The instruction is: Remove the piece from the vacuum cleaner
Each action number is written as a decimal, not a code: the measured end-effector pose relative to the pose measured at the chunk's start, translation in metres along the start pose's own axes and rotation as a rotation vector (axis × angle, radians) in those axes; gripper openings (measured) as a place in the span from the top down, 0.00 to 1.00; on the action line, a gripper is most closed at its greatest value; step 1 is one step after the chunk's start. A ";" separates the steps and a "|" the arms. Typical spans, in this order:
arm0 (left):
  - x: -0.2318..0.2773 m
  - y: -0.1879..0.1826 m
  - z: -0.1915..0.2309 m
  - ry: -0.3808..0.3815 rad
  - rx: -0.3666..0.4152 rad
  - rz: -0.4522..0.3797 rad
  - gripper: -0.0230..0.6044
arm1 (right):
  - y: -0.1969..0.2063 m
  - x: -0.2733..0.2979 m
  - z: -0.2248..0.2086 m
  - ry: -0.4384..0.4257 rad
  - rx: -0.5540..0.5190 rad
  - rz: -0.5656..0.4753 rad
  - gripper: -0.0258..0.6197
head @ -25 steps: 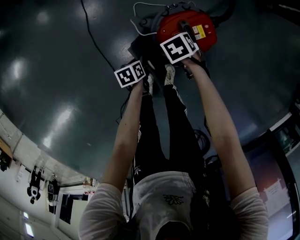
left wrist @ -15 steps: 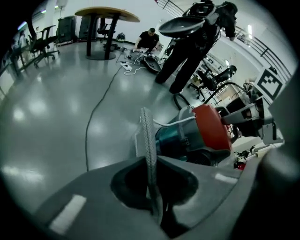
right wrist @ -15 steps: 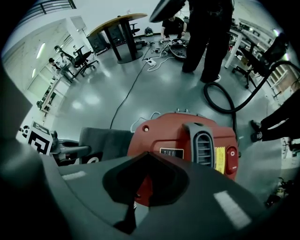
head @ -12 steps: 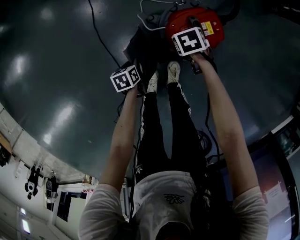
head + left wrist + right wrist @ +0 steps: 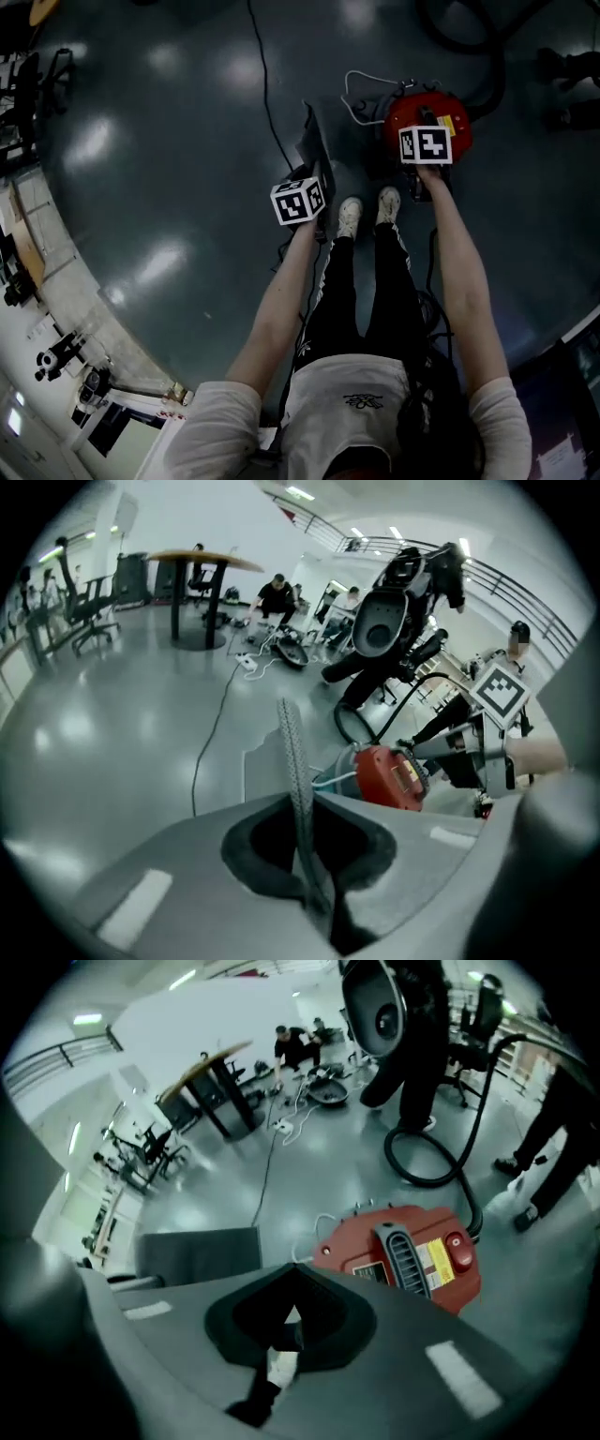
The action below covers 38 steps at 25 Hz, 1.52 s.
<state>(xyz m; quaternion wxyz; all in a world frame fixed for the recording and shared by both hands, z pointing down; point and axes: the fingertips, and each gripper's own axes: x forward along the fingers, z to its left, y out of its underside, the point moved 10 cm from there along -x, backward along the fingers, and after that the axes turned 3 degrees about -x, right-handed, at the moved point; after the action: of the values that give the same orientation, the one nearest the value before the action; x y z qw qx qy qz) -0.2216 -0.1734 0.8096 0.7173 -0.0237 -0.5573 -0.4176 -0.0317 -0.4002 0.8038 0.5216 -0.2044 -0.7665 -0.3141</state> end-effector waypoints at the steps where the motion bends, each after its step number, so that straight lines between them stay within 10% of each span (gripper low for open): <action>1: 0.008 -0.010 0.007 0.000 0.050 -0.043 0.95 | -0.007 0.007 0.002 -0.019 0.032 -0.083 0.93; 20: -0.318 -0.203 -0.123 0.227 0.351 -0.962 0.95 | -0.063 -0.352 0.138 -0.123 -0.242 -0.978 0.92; 38: -0.366 -0.183 -0.147 0.199 0.396 -1.047 0.95 | -0.042 -0.384 0.176 -0.137 -0.418 -1.065 0.93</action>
<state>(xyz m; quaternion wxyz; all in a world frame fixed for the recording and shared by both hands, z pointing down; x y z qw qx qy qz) -0.2328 -0.1566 0.3753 0.4544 0.4301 -0.4923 -0.6052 -0.0338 -0.3020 0.3911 0.1890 0.0911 -0.7173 -0.6644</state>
